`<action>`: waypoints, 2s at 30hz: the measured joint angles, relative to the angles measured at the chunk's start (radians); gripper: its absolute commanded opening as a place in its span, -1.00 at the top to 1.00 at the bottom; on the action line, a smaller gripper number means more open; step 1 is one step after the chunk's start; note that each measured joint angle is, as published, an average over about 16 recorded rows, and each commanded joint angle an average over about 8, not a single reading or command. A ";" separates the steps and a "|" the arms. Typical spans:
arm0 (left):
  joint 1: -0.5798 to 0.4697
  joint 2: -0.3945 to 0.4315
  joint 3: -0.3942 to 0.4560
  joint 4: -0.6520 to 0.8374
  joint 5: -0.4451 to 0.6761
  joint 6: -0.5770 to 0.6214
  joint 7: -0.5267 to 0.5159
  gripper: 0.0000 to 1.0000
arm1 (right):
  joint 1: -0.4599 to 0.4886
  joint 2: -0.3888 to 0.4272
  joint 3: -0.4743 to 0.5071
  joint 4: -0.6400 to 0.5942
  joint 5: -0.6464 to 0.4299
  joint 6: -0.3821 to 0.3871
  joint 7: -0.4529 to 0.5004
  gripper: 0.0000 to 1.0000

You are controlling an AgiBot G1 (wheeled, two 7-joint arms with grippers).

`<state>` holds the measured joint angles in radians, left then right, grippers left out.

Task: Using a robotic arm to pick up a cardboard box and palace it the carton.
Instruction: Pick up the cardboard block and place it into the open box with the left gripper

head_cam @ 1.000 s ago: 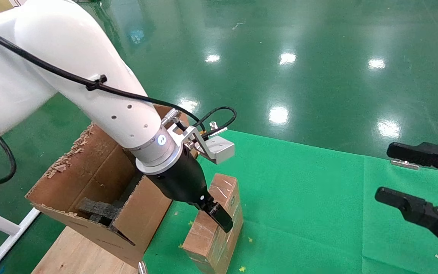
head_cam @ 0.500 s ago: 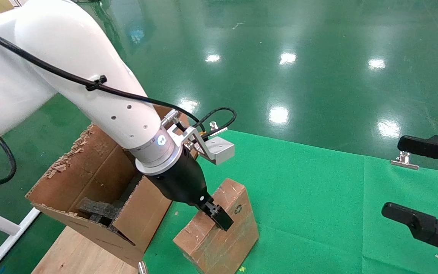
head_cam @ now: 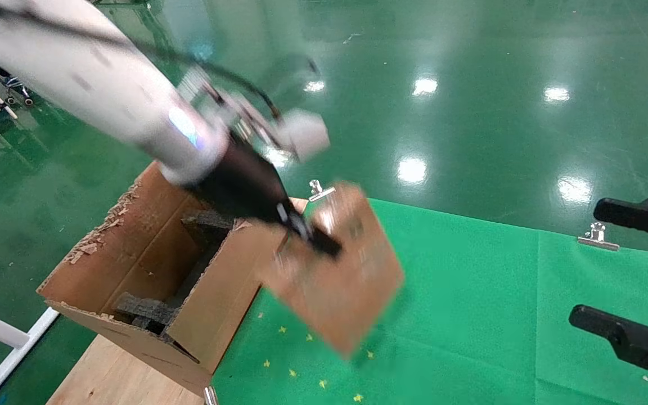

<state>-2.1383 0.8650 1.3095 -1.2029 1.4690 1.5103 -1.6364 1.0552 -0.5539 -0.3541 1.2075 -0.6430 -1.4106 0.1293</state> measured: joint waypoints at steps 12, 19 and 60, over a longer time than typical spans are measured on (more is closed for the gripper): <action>-0.207 -0.086 -0.046 0.308 0.114 -0.001 0.271 1.00 | 0.000 0.000 0.000 0.000 0.000 0.000 0.000 -1.00; -0.252 -0.126 -0.027 0.505 0.197 -0.015 0.436 1.00 | 0.000 0.000 0.000 0.000 0.000 0.000 0.000 -1.00; 0.095 -0.090 -0.015 1.160 0.201 -0.440 0.954 1.00 | 0.000 0.000 0.000 0.000 0.000 0.000 0.000 -1.00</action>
<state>-2.0434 0.7749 1.2946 -0.0433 1.6701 1.0703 -0.6821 1.0552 -0.5539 -0.3541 1.2075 -0.6430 -1.4106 0.1293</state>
